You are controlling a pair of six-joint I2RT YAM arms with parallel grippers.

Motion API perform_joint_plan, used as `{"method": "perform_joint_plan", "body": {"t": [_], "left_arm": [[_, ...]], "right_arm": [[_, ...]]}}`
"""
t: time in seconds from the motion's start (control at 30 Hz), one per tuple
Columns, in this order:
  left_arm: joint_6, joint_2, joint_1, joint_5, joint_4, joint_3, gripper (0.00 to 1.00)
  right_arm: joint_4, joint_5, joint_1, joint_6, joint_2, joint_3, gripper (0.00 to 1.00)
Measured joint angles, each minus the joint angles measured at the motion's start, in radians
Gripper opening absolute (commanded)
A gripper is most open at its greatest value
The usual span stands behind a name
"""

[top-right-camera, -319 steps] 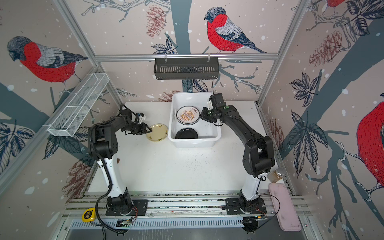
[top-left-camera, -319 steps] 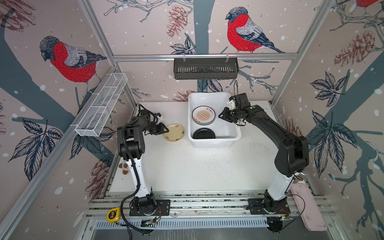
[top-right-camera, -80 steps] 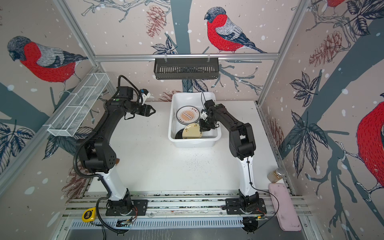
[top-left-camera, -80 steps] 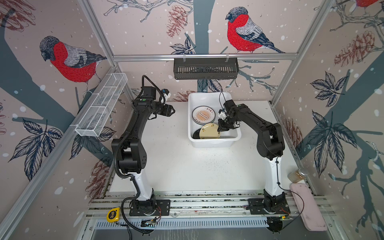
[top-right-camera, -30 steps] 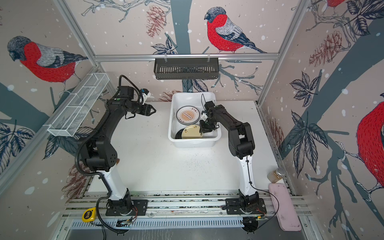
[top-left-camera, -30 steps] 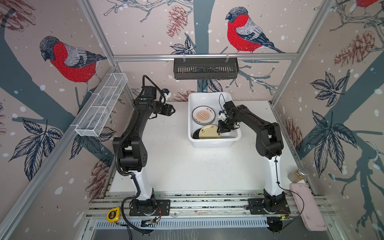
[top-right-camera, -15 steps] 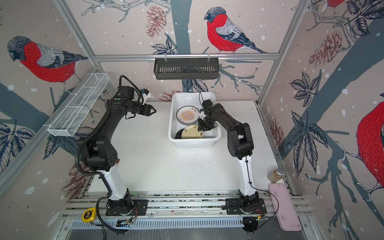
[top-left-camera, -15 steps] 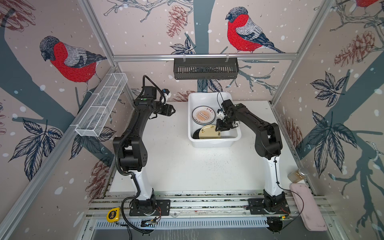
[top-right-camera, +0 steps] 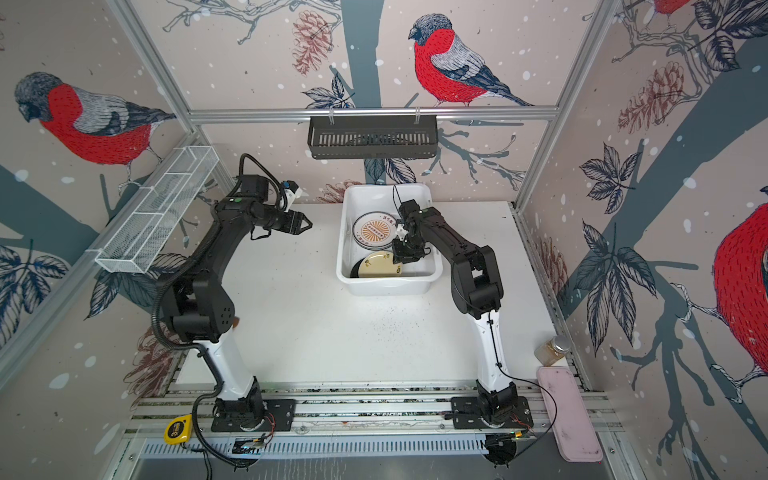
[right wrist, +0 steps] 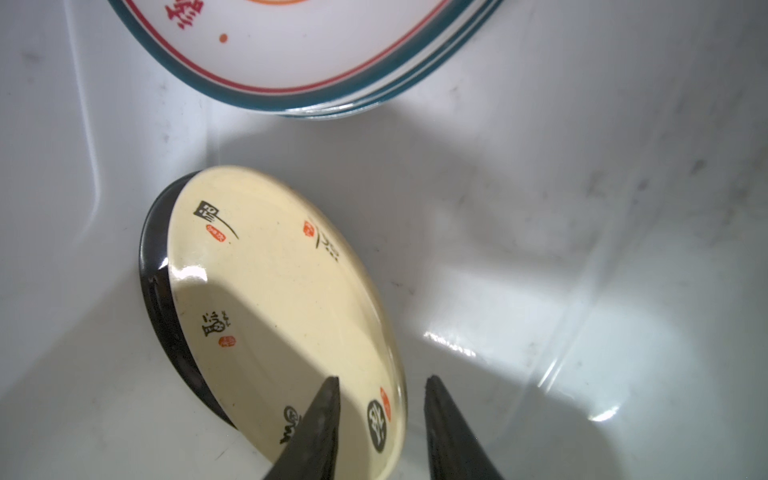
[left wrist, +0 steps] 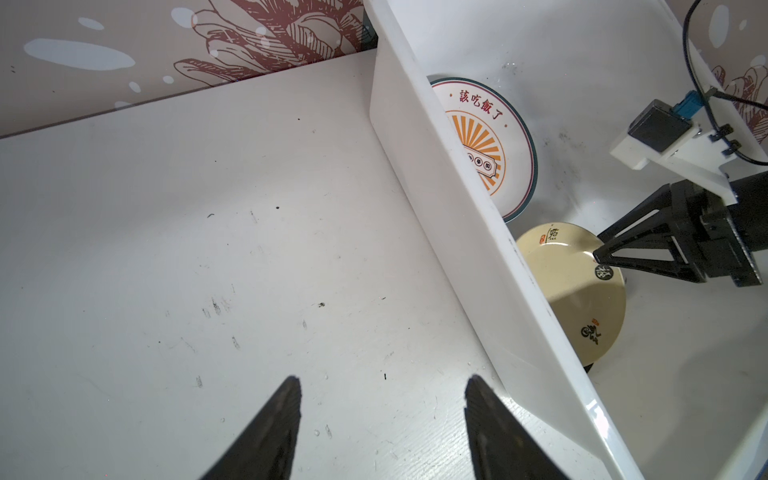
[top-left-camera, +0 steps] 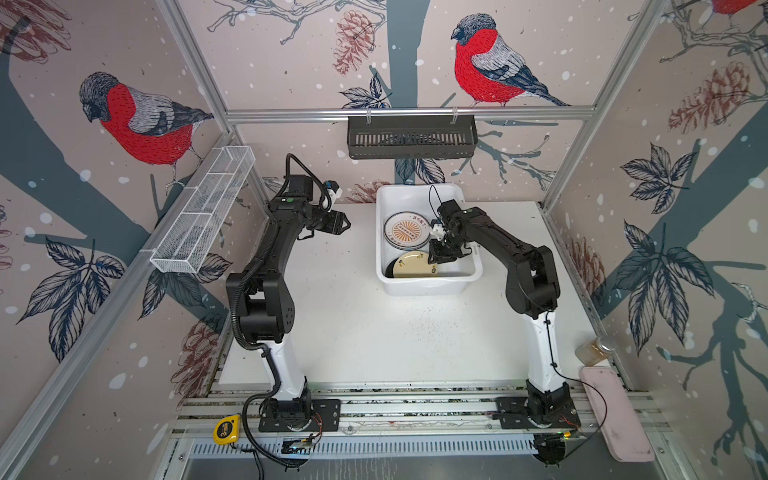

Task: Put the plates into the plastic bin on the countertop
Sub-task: 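Open the right gripper and raise it out of the bin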

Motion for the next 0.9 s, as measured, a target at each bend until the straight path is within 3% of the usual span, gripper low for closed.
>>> {"method": "perform_joint_plan", "body": {"t": [0.9], "left_arm": [[0.001, -0.017, 0.006, 0.018, 0.003, -0.027, 0.64]], "right_arm": [[-0.001, 0.002, 0.028, 0.019, 0.016, 0.021, 0.37]]}}
